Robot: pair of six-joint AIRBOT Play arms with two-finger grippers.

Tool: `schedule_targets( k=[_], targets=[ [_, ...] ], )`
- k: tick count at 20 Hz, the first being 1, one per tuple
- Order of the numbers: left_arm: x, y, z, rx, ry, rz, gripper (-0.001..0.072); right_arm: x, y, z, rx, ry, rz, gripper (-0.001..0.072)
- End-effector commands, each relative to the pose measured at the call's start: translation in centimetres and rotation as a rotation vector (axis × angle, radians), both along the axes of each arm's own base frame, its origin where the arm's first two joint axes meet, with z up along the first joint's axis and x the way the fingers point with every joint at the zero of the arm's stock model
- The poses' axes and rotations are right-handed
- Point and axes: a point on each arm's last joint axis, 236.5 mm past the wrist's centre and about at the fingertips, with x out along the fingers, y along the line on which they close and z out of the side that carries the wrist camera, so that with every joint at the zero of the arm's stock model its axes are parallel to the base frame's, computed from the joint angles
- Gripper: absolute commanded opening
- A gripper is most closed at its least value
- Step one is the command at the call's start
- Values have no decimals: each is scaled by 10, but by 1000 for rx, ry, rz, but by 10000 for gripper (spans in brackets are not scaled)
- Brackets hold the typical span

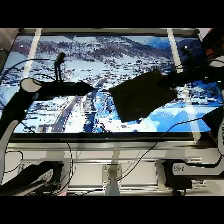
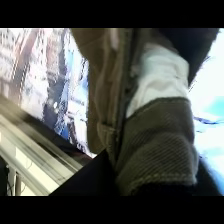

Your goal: Fold the clothes and pants, and hang the long-sleeved shirts on hangers.

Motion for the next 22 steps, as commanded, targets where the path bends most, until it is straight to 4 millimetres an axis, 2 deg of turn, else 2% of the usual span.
schedule_targets(
  k=[1, 4, 7, 11, 14, 18, 20, 22],
  targets=[
    [-1, 31, 59, 16, -191, 66, 19, -21, -77, 45, -93, 5, -134, 42],
    [-13, 75, 104, 83, -345, 168, 20, -57, -165, 62, -202, 47, -326, 42],
    [-31, 118, 142, 164, -483, 285, 20, -95, -241, 76, -262, 54, -540, 43],
    [-51, 163, 170, 270, -591, 425, 20, -164, -340, 93, -370, 62, -864, 43],
    [-58, 180, 178, 297, -617, 488, 20, -229, -406, 113, -425, 76, -1211, 43],
    [-55, 182, 176, 297, -607, 491, 20, -326, -445, 105, -536, 216, -1442, 42],
    [-55, 182, 175, 297, -605, 490, 20, -362, -457, 107, -580, 244, -1529, 42],
    [-55, 182, 175, 296, -605, 490, 20, -385, -469, 111, -615, 232, -1598, 43]
  ],
)
